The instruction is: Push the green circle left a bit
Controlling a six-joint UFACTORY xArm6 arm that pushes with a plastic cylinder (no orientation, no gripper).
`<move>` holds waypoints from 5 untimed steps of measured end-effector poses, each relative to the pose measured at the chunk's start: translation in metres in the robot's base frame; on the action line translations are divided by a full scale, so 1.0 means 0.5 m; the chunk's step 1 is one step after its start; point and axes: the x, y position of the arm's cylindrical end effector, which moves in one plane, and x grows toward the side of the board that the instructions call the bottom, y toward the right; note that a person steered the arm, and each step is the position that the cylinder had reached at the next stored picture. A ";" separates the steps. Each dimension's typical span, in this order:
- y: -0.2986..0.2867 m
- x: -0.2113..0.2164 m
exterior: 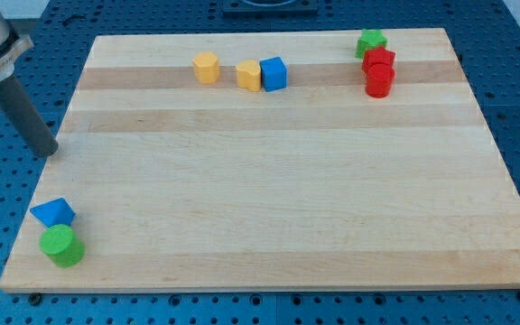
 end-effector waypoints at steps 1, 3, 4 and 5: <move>0.000 0.008; 0.000 0.067; 0.000 0.067; 0.000 0.082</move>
